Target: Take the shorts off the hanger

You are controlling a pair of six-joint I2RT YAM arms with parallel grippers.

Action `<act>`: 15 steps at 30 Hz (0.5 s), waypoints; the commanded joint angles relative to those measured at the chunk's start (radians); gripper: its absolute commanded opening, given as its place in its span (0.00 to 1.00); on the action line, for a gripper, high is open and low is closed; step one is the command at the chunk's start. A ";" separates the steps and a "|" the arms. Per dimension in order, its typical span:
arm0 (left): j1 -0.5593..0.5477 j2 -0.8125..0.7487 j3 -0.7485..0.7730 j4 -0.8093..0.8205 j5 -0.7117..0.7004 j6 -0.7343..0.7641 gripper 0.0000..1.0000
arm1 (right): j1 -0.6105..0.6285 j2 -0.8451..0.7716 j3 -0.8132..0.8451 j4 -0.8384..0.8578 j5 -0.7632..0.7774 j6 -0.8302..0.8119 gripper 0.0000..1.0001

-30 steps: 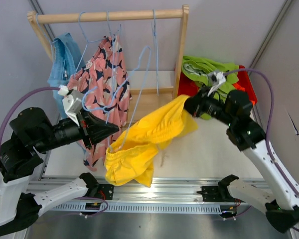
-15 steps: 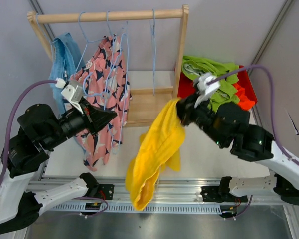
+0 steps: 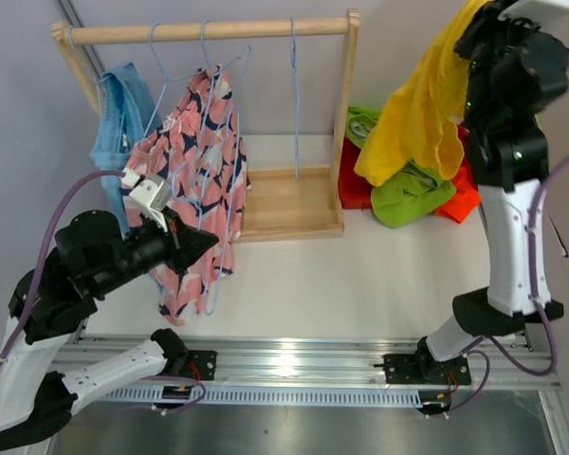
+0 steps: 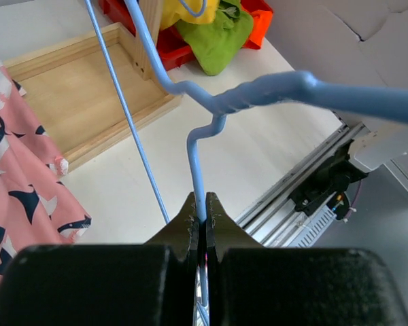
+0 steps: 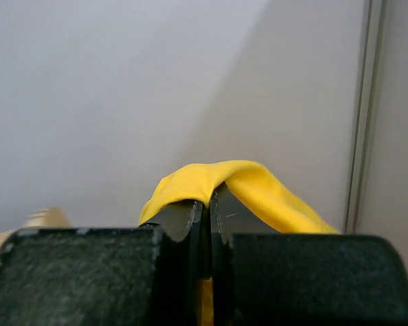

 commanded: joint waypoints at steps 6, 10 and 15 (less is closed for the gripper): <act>-0.005 0.159 0.045 0.119 -0.177 0.032 0.00 | -0.198 0.051 -0.657 0.243 -0.226 0.224 0.12; 0.021 0.303 0.209 0.136 -0.217 0.080 0.00 | -0.204 0.100 -0.815 0.141 -0.217 0.341 0.99; 0.096 0.483 0.389 0.160 -0.185 0.110 0.00 | -0.201 -0.015 -1.190 0.273 -0.295 0.470 0.99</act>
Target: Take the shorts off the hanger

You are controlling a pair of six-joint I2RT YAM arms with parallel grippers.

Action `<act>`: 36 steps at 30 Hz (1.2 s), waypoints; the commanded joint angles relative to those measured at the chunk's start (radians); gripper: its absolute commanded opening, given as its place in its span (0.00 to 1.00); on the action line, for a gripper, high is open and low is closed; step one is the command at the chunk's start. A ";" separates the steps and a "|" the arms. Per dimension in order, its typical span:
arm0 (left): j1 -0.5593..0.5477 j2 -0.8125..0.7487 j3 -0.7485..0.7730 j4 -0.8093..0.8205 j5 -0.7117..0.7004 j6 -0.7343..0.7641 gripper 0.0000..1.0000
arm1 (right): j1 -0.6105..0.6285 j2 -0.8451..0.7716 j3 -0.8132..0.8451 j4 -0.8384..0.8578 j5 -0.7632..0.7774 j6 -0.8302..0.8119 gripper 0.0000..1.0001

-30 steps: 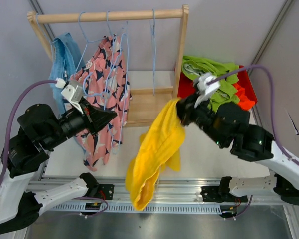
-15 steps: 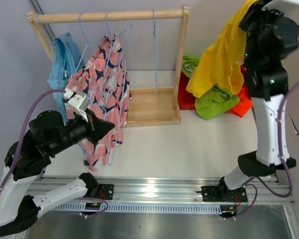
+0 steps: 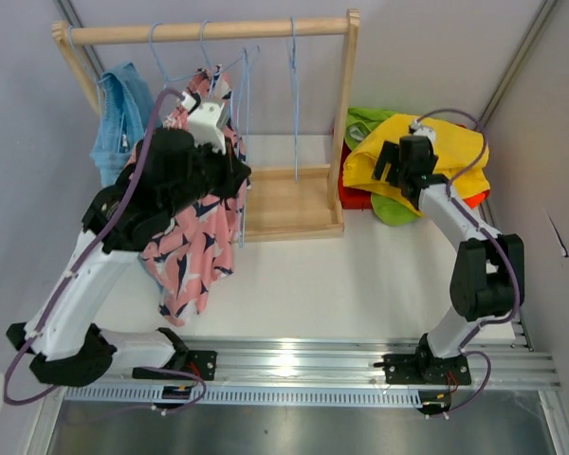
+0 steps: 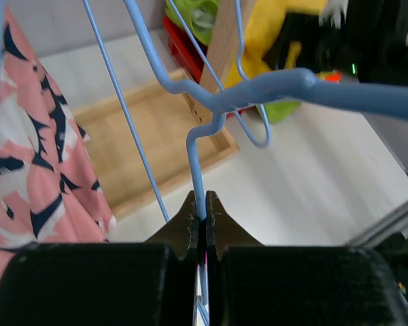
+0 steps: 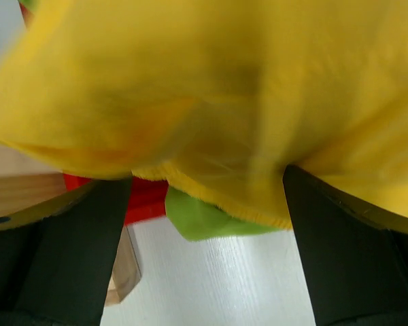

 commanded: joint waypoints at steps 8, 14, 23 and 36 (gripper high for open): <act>0.168 0.302 0.383 0.076 0.137 0.072 0.00 | 0.019 -0.503 -0.557 0.228 -0.111 0.237 0.99; 0.232 0.533 0.624 0.084 0.287 0.027 0.00 | 0.023 -0.729 -0.776 0.256 -0.139 0.286 0.99; 0.310 0.720 0.732 0.174 0.367 -0.080 0.00 | 0.026 -0.936 -0.919 0.180 -0.194 0.333 0.99; 0.307 0.698 0.635 0.150 0.347 -0.105 0.16 | 0.031 -1.001 -0.968 0.174 -0.229 0.362 0.98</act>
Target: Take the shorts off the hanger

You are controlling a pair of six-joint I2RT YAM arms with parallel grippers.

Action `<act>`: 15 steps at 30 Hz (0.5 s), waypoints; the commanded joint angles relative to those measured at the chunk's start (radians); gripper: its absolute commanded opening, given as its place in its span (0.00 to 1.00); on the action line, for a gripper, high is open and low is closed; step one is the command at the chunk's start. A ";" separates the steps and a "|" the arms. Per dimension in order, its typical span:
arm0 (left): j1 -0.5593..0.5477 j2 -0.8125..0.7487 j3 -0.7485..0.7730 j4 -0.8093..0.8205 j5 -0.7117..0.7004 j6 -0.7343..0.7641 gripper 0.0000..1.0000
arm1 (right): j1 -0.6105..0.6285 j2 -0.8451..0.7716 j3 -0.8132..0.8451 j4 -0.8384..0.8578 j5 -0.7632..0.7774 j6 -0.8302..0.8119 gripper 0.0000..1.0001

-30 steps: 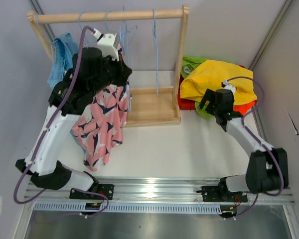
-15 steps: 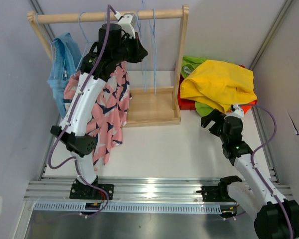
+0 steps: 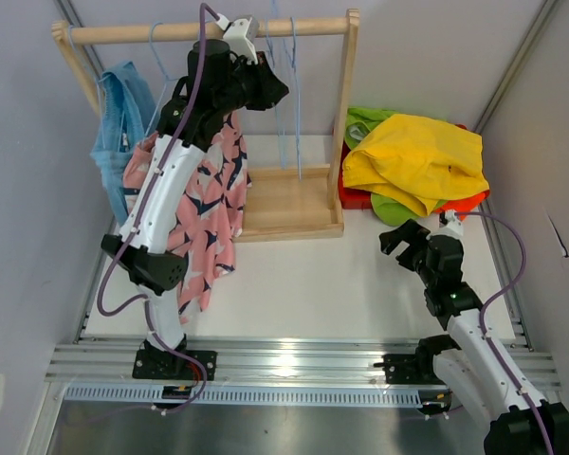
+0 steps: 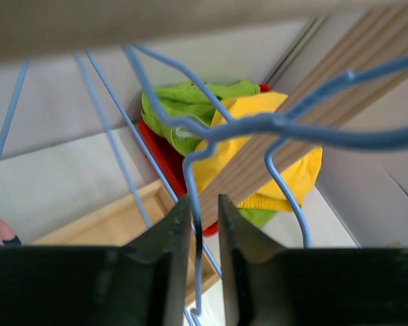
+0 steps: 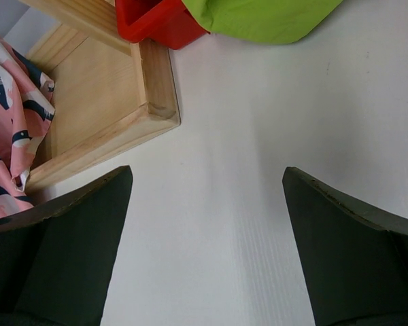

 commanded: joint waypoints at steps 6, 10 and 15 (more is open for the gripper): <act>0.011 -0.064 -0.065 -0.095 -0.062 -0.029 0.48 | 0.006 -0.045 0.012 -0.004 -0.018 0.024 0.98; 0.004 -0.074 -0.065 -0.115 -0.056 -0.035 0.50 | 0.007 -0.075 0.017 -0.033 -0.020 0.024 0.98; -0.051 -0.180 -0.044 -0.133 -0.070 -0.017 0.62 | 0.009 -0.112 0.028 -0.076 -0.015 0.015 0.98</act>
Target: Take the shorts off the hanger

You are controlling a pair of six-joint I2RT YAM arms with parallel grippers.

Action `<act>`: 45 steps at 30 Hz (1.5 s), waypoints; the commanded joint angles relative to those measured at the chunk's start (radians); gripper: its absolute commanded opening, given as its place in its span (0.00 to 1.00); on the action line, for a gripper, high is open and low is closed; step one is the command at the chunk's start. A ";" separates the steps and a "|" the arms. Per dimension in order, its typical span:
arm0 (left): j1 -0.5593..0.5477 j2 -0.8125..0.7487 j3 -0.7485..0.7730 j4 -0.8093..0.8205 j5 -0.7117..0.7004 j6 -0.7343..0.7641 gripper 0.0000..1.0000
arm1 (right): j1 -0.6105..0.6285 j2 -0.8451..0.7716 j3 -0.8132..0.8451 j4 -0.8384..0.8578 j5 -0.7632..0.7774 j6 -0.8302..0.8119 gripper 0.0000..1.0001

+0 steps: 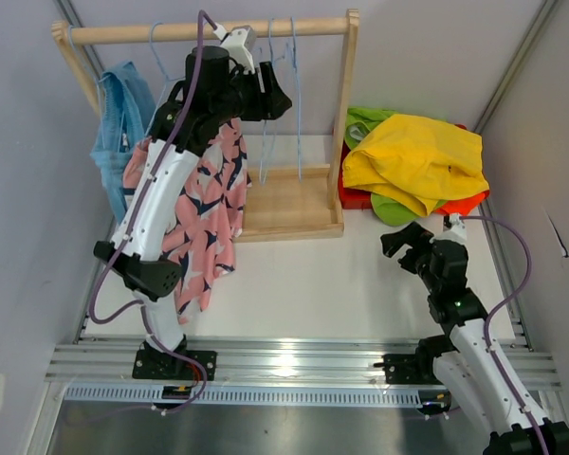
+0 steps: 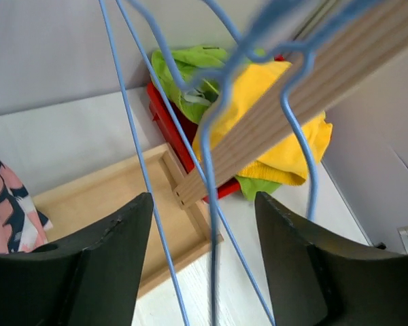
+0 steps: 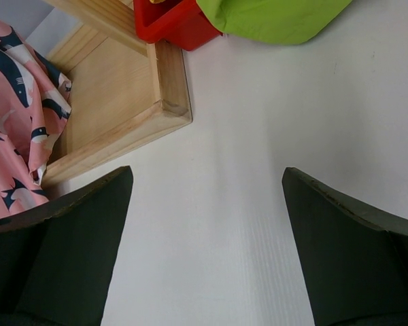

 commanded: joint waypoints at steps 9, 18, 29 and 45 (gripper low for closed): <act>-0.056 -0.397 -0.085 -0.103 -0.027 0.046 0.94 | 0.009 -0.079 0.033 -0.074 -0.007 0.008 0.98; 0.031 -0.567 -0.212 -0.131 -0.363 0.222 0.99 | 0.013 -0.125 0.036 -0.112 -0.012 0.015 0.98; 0.334 -0.472 -0.331 -0.079 -0.245 0.144 0.95 | 0.012 -0.150 0.047 -0.158 -0.015 -0.028 0.98; 0.360 -0.463 -0.480 0.044 -0.216 0.136 0.74 | 0.013 -0.127 0.003 -0.120 -0.016 -0.037 0.99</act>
